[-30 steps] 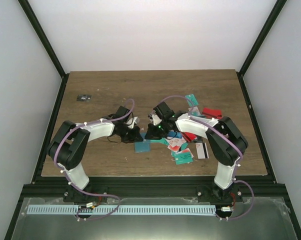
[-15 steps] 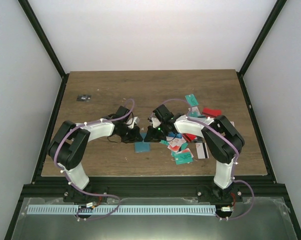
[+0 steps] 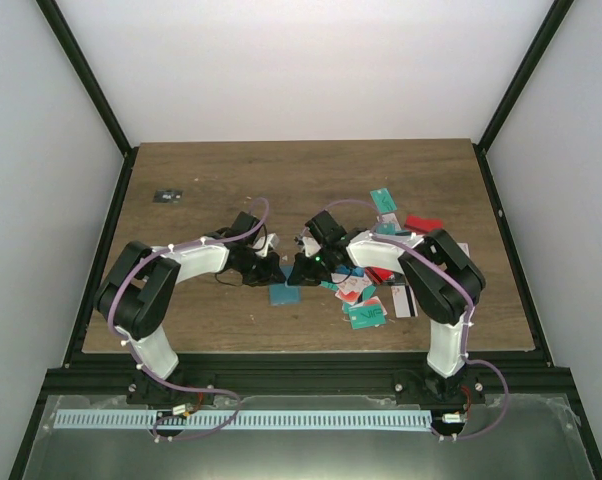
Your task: Put the credit cards into the card holder
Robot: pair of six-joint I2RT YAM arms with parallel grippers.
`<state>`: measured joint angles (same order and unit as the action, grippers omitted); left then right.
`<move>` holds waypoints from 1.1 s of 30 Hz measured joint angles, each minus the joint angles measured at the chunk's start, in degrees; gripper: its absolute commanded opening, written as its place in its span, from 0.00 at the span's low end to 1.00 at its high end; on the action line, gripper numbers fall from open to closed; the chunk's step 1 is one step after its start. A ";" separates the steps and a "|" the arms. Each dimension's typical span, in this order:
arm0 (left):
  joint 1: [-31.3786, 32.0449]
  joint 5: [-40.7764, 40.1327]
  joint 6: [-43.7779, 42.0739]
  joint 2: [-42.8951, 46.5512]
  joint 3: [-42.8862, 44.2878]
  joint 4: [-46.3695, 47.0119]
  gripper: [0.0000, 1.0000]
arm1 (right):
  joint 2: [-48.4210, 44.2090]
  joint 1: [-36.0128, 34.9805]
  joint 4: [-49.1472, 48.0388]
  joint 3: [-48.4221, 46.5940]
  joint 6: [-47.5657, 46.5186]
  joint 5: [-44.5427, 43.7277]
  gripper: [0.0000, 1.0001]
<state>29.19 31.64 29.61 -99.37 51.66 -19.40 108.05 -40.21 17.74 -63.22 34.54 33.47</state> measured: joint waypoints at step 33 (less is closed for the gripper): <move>0.00 -0.11 0.17 -0.33 0.81 -1.27 0.04 | 1.66 0.17 1.99 -1.79 -0.07 0.44 0.09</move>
<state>29.19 31.53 29.78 -99.70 52.47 -20.67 109.71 -40.03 19.73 -65.01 34.48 33.91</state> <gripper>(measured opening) 0.040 0.092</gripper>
